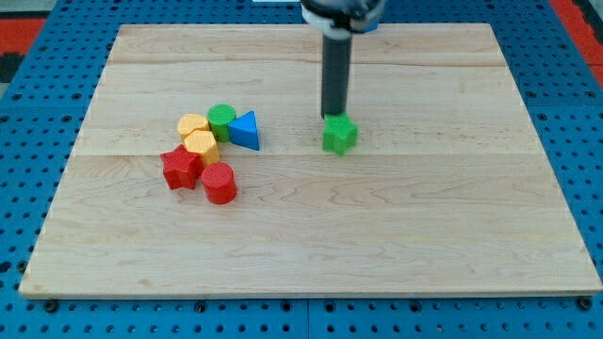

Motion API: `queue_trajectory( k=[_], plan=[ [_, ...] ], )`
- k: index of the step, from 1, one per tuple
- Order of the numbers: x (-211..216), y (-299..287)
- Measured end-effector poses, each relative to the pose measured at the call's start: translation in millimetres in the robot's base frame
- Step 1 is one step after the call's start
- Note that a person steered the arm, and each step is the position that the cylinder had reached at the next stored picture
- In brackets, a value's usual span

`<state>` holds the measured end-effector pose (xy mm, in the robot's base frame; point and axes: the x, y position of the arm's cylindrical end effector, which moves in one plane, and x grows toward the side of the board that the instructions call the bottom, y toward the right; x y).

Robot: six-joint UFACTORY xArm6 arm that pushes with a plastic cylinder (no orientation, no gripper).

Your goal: Slide the green star closer to the red circle

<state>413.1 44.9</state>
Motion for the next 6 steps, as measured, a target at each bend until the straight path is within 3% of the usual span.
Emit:
queue_trajectory(
  k=[3,6],
  plan=[
    [76.0,64.3],
    [81.4,-39.1]
  ],
)
